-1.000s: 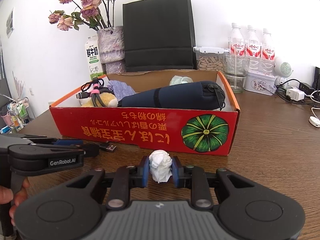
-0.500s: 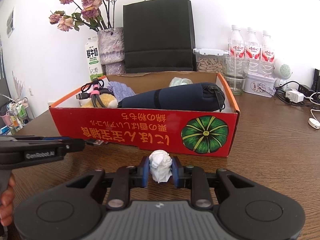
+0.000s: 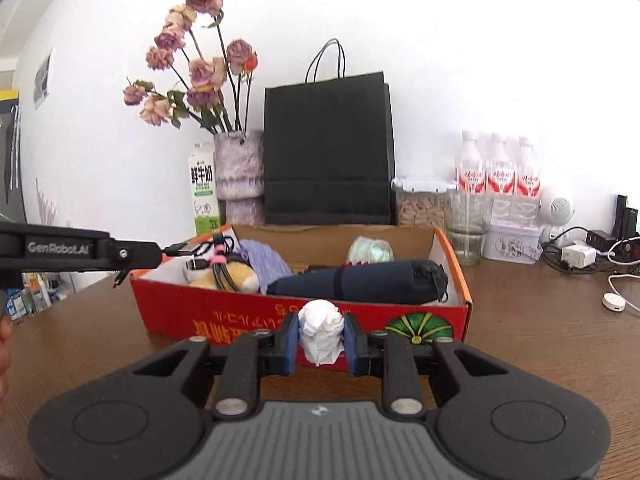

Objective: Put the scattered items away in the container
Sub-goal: 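Carry the cable with left gripper while right gripper carries the tissue over the box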

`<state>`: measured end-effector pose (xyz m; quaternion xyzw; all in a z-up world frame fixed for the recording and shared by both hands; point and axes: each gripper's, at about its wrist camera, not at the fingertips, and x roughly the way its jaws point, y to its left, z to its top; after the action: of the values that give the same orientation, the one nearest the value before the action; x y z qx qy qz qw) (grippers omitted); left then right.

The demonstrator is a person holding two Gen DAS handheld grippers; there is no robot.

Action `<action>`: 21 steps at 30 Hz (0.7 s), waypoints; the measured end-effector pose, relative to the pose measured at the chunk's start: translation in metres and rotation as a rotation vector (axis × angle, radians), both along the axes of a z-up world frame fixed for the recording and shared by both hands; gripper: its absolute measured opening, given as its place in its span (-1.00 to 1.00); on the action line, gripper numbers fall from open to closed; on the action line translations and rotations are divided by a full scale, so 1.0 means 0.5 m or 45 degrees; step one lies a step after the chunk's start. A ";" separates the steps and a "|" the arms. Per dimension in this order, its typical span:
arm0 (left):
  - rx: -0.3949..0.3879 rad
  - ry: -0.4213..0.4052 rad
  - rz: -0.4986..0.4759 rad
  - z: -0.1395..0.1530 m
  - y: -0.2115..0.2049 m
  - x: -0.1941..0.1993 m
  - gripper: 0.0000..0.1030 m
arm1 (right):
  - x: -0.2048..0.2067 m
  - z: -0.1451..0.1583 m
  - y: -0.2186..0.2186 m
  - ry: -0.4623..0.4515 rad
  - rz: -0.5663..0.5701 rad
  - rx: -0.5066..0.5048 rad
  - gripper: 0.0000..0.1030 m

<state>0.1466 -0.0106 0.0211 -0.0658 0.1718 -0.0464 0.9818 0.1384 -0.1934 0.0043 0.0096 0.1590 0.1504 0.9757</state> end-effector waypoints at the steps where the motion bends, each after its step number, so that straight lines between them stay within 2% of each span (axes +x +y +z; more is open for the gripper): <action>1: -0.011 -0.015 0.000 0.006 -0.002 0.004 -0.43 | -0.003 0.007 0.003 -0.028 -0.004 0.018 -0.57; 8: -0.052 -0.106 -0.001 0.039 -0.018 0.042 -0.43 | 0.022 0.060 0.021 -0.188 -0.055 0.087 -0.57; 17: -0.122 -0.120 0.022 0.022 -0.019 0.132 -0.43 | 0.114 0.072 0.031 -0.207 -0.134 0.078 -0.57; 21: -0.084 -0.133 0.039 -0.006 -0.027 0.165 -0.43 | 0.157 0.064 0.042 -0.203 -0.142 0.070 -0.57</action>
<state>0.2293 -0.0241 0.0181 -0.0983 0.1178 -0.0405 0.9873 0.2169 -0.1724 0.0363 0.0331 0.0759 0.1006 0.9915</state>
